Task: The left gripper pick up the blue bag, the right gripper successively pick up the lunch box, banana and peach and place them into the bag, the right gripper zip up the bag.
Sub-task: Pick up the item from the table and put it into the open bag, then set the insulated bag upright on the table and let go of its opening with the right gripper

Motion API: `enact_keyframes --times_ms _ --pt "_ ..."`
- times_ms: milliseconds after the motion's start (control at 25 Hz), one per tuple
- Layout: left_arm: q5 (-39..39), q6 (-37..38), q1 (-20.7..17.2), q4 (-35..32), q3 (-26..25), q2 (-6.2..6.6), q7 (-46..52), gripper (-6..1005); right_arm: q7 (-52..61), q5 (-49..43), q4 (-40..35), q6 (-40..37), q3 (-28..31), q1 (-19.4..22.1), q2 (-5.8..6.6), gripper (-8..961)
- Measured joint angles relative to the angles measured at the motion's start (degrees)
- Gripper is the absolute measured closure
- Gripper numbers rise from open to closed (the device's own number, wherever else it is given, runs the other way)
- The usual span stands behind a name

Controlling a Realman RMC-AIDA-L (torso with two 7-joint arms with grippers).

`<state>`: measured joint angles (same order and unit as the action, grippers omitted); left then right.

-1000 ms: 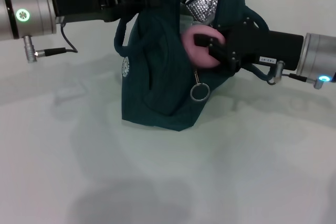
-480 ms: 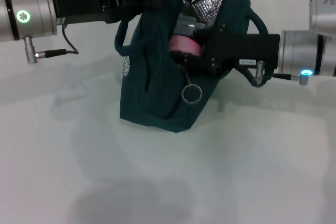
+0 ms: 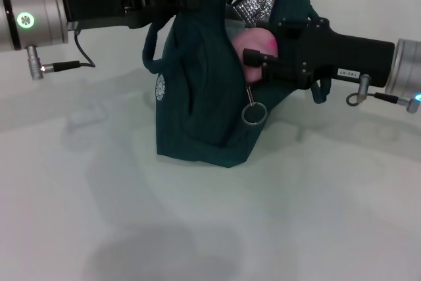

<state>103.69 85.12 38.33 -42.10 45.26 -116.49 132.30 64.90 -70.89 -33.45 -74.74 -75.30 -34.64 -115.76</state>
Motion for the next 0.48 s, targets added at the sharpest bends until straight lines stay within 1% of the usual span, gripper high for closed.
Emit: enact_keyframes --times_ms 120,240,440,480 --pt "0.0 0.0 0.0 0.0 0.0 0.01 0.0 936 -0.1 0.0 -1.7 0.4 -0.1 0.8 0.08 440" --pt "0.0 0.0 0.0 0.0 0.0 0.03 0.0 934 0.2 -0.6 -1.7 0.5 -0.3 0.4 0.25 323" --pt "0.0 -0.1 0.0 0.0 0.0 0.04 -0.1 931 1.2 -1.2 -1.1 -0.5 -1.4 -0.9 0.14 231" --pt "0.0 -0.1 0.0 0.0 0.0 0.03 -0.1 930 1.5 -1.2 -0.9 -0.4 -1.5 -1.2 0.06 232"
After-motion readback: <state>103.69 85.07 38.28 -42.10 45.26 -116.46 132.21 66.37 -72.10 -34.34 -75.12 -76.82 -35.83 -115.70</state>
